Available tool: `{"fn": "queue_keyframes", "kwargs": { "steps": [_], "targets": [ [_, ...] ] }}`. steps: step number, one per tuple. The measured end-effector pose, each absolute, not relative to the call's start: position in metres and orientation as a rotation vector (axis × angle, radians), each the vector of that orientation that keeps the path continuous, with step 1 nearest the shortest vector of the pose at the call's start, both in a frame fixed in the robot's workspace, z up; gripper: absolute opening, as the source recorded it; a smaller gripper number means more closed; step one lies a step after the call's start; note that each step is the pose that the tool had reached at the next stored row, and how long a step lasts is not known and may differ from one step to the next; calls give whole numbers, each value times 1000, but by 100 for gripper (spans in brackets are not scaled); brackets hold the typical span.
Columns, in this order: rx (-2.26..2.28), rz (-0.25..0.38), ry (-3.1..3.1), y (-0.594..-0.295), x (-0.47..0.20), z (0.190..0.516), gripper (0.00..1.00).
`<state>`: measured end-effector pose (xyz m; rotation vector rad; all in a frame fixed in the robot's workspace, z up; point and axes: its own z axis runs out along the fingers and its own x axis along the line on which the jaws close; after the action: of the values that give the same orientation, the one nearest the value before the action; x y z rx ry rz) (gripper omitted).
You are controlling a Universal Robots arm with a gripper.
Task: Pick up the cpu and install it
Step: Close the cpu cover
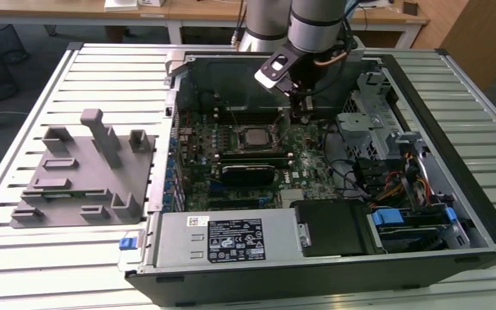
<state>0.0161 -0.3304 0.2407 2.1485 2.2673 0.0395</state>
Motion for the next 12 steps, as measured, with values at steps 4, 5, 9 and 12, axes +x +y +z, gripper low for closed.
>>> {"fn": "queue_keyframes", "kwargs": {
  "steps": [4,5,9,12],
  "targets": [
    [2149,40,2267,-330,12,241,11],
    [2149,40,2267,-330,10,241,11],
    [2148,40,2267,-330,4,240,11],
    [2149,39,2267,-330,-2,240,11]
  ]
}}
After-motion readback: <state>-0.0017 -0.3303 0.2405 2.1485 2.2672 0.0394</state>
